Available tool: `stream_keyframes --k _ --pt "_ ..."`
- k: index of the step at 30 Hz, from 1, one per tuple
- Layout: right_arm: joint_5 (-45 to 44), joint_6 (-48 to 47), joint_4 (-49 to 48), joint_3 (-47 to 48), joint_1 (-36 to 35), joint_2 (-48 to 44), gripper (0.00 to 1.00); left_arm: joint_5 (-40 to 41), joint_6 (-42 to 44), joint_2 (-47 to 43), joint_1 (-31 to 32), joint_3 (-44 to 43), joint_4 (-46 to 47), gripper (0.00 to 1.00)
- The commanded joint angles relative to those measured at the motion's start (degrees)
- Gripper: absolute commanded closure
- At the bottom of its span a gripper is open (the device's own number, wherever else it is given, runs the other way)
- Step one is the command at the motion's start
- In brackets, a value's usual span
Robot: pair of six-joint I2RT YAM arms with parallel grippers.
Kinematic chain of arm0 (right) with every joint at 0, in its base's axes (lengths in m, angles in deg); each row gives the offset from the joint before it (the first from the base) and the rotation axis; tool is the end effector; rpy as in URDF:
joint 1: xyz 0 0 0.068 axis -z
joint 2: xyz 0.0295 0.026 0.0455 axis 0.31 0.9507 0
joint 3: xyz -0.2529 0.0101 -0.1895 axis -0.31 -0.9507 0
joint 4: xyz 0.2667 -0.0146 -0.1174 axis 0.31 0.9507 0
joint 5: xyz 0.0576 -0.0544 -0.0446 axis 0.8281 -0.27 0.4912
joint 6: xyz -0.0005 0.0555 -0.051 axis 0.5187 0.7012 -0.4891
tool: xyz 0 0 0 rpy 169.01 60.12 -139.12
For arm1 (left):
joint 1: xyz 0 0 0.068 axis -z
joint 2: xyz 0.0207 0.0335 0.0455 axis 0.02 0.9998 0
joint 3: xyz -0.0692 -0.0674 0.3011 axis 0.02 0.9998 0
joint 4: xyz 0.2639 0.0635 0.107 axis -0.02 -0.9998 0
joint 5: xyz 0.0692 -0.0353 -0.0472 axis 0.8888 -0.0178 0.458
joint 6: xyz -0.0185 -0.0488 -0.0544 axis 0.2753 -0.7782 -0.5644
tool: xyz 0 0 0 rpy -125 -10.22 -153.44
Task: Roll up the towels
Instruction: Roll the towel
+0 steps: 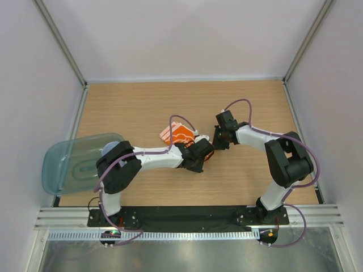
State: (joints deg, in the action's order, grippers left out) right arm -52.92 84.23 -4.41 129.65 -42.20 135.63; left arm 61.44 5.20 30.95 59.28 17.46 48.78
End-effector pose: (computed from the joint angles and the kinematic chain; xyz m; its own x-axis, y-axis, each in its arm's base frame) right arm 0.3366 0.1544 0.1540 -0.9081 0.2169 -0.3582 0.1066 0.9469 0.3033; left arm 0.2247 -0.3718 0.1604 -0.8616 0.2152 -0.4597 0.3266 0.9283 -0.1775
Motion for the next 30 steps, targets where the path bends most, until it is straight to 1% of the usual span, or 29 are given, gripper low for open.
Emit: stream_keyframes --k 1,2,6,9,11,15,20,22,25,30 --pt "-0.4 -0.6 1.6 -1.5 -0.1 0.5 0.82 0.5 -1.0 -1.9 0.0 2.0 1.7 0.77" --pt "-0.5 -0.6 1.7 -1.5 -0.1 0.5 0.82 0.9 -0.9 -3.0 0.4 2.3 1.9 0.78" --pt "-0.5 -0.7 2.0 -1.0 0.0 0.4 0.83 3.4 0.6 -7.8 0.5 2.5 3.2 0.91" --pt "-0.5 -0.5 2.3 -0.7 -0.1 0.5 0.84 5.3 2.0 -8.5 0.5 1.5 3.7 0.94" --pt "-0.3 -0.6 2.4 -0.3 -0.1 0.6 0.84 5.8 3.5 -8.1 0.5 0.1 4.0 0.95" --pt "-0.3 -0.6 2.7 0.0 0.0 0.6 0.85 6.9 5.4 -4.6 0.5 -2.8 4.8 0.95" --pt "-0.2 -0.7 2.8 0.0 -0.1 0.5 0.85 8.1 6.4 0.0 0.5 -3.7 8.3 0.95" --pt "-0.1 -0.7 2.9 -0.1 -0.1 0.5 0.86 8.0 5.9 2.7 0.4 -3.5 9.5 0.96" --pt "-0.2 -0.7 2.8 -0.2 -0.1 0.5 0.86 8.0 4.9 4.7 0.5 -2.5 9.2 0.99" --pt "-0.5 -1.0 3.0 -0.5 0.0 0.3 0.86 7.1 3.4 2.8 0.5 2.2 10.6 0.99"
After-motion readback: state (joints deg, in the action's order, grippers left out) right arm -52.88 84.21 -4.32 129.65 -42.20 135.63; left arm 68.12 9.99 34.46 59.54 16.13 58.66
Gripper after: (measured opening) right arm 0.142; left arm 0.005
